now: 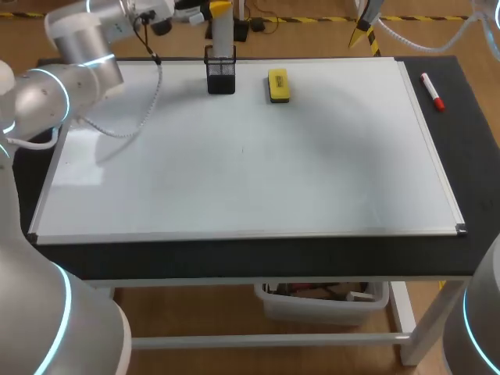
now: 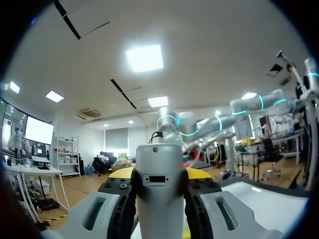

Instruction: Pick up the inspection probe, press it on each red-marked spot on the whiteboard one by one, put down the probe, pick up the eraser, and wipe off all the red marks.

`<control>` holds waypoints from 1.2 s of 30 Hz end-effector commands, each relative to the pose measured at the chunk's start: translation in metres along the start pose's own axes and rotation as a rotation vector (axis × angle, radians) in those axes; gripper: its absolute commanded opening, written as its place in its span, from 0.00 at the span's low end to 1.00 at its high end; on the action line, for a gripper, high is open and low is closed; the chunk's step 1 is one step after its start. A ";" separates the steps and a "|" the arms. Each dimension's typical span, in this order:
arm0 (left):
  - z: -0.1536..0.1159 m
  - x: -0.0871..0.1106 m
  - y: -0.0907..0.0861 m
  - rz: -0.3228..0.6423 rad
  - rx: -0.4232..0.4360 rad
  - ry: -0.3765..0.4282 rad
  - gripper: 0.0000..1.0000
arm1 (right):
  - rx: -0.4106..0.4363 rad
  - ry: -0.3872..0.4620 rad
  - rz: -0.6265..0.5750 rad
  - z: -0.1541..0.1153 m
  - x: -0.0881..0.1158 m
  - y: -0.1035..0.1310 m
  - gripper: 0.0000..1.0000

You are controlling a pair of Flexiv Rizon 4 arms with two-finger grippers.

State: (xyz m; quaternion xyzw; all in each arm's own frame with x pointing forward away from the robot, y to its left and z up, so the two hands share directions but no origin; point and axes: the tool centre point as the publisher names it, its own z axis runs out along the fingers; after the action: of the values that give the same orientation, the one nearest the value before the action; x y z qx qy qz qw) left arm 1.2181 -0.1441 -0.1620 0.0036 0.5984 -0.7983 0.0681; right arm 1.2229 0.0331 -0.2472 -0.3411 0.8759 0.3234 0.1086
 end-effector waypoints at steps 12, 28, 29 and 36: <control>-0.009 -0.020 0.026 -0.016 0.013 0.181 0.00 | 0.009 0.002 -0.002 -0.002 0.002 0.003 1.00; -0.018 -0.030 0.057 -0.046 0.003 0.190 0.00 | 0.009 0.002 -0.002 -0.002 0.002 0.003 1.00; -0.019 -0.031 0.058 -0.047 0.004 0.189 0.00 | 0.009 0.002 -0.002 -0.002 0.002 0.003 1.00; -0.025 -0.033 0.069 -0.057 0.009 0.190 0.00 | 0.009 0.002 -0.002 -0.002 0.002 0.003 1.00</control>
State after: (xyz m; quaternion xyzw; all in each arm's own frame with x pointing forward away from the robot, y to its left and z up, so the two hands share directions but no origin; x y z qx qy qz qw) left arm 1.2483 -0.1360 -0.2247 -0.0745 0.5982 -0.7925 0.0921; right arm 1.2228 0.0331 -0.2472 -0.3411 0.8759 0.3234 0.1087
